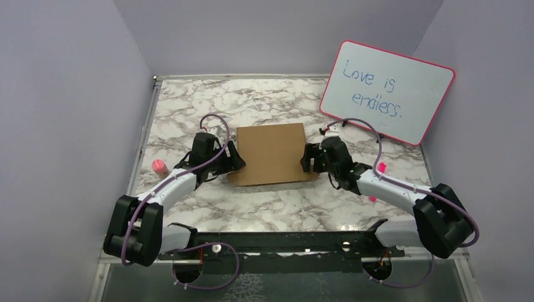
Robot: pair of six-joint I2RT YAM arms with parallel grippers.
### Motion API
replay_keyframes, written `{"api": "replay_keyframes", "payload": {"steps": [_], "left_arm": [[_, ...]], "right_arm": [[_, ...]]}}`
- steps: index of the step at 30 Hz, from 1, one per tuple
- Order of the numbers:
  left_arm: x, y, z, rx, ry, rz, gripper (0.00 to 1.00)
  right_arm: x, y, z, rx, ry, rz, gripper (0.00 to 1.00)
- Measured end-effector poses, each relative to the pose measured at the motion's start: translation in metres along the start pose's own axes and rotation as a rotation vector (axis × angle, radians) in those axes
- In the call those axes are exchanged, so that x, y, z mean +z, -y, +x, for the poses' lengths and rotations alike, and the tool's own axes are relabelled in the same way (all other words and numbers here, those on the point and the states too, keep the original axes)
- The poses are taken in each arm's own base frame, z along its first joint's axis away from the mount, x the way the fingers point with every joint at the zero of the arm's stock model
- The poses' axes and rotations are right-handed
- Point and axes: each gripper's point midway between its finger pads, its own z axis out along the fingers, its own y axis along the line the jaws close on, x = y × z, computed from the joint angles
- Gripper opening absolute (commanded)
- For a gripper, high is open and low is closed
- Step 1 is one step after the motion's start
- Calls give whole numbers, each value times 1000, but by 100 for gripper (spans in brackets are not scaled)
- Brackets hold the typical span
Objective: Fold the paper box
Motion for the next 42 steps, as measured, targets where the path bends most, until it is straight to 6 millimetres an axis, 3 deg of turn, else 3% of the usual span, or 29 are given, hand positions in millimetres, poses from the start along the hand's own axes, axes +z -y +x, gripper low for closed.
{"api": "replay_keyframes", "payload": {"steps": [8, 20, 25, 30, 33, 42], "left_arm": [[5, -3, 5, -48, 23, 11, 72], [-8, -1, -7, -47, 89, -3, 77], [-10, 6, -22, -37, 143, 14, 70], [10, 3, -22, -55, 104, 12, 59], [19, 3, -18, -78, 82, 27, 53], [32, 14, -31, -87, 90, 74, 49]], "right_arm": [[6, 0, 9, 74, 31, -12, 77], [-4, 1, -7, 64, 71, -37, 76], [-2, 1, -14, 57, 80, -45, 69], [10, 2, 0, 55, 33, -44, 60], [14, -1, -2, 56, 42, -58, 57], [16, -11, -5, 24, 22, -108, 55]]}}
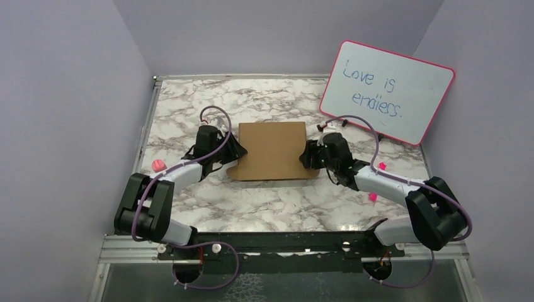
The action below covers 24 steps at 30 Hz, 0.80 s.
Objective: Fold the paper box
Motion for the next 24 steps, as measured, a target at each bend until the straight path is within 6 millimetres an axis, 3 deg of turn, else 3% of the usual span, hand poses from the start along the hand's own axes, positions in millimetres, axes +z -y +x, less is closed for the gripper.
{"api": "replay_keyframes", "payload": {"steps": [4, 10, 19, 22, 24], "left_arm": [[11, 5, -7, -9, -6, 12, 51], [14, 11, -22, -5, 16, 17, 64], [16, 39, -72, 11, 97, 68, 82], [7, 29, -85, -5, 123, 41, 96], [-3, 20, -92, -13, 140, 15, 99]], "right_arm": [[-1, -11, -1, -20, -33, -52, 56], [-6, -21, -1, -54, -69, -116, 60], [-16, -24, -11, -118, -89, -126, 70], [-20, -26, -21, -153, -78, -131, 73], [-21, -29, -28, -174, -74, -137, 75]]}}
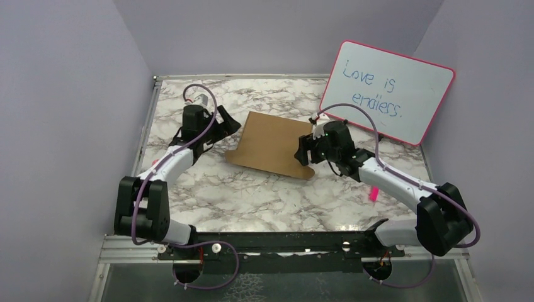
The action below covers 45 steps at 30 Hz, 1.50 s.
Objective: Fold the paper box
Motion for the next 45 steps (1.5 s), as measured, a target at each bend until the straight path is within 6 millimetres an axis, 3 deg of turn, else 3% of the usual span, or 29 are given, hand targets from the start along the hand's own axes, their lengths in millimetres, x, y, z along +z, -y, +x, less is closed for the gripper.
{"api": "replay_keyframes", "payload": {"steps": [4, 7, 13, 19, 23, 28, 32, 37, 45], "left_arm": [[-28, -15, -21, 20, 56, -67, 99], [-46, -21, -30, 60, 83, -106, 99], [-65, -34, -25, 155, 65, -174, 99], [-79, -45, -21, 238, 48, -228, 99], [-89, -60, -24, 281, 58, -322, 99], [-101, -71, -29, 315, 82, -413, 99], [-101, -69, -26, 331, 78, -423, 99], [-101, -67, -22, 340, 68, -422, 99], [-100, -66, -21, 341, 64, -421, 99]], "right_arm": [[-1, -9, -5, -51, 4, -23, 80], [-1, -27, -5, -118, -3, -63, 83], [8, -67, -7, -302, -10, -133, 86], [19, -122, 14, -620, -44, -155, 87], [33, -147, 33, -831, -71, -119, 87], [51, -137, 52, -1021, -120, -6, 86], [60, -129, 46, -1125, -98, 85, 83], [67, -119, 34, -1192, -22, 183, 73], [81, -104, 43, -1281, 5, 269, 51]]}}
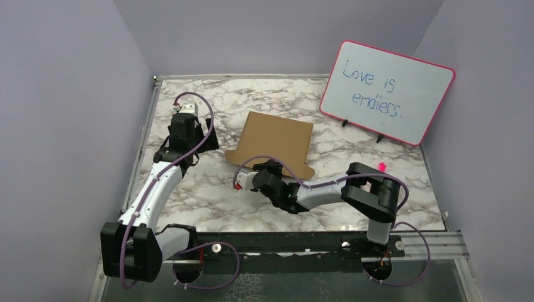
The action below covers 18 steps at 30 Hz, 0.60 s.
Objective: Fold the paper box
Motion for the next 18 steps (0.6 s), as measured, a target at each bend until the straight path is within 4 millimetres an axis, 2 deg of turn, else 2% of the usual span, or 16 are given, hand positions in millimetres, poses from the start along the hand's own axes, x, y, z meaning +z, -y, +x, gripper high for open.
{"api": "replay_keyframes", "payload": {"steps": [6, 11, 15, 18], "left_arm": [[0, 0, 0, 0, 0, 0, 99], [0, 0, 0, 0, -1, -1, 99], [0, 0, 0, 0, -1, -1, 99], [-1, 1, -3, 0, 4, 1, 99]], "right_arm": [[1, 15, -12, 30, 48, 67, 27], [-4, 20, -10, 32, 54, 86, 12], [-17, 38, -15, 61, 76, 104, 3], [-30, 49, -18, 78, 91, 90, 1]]}}
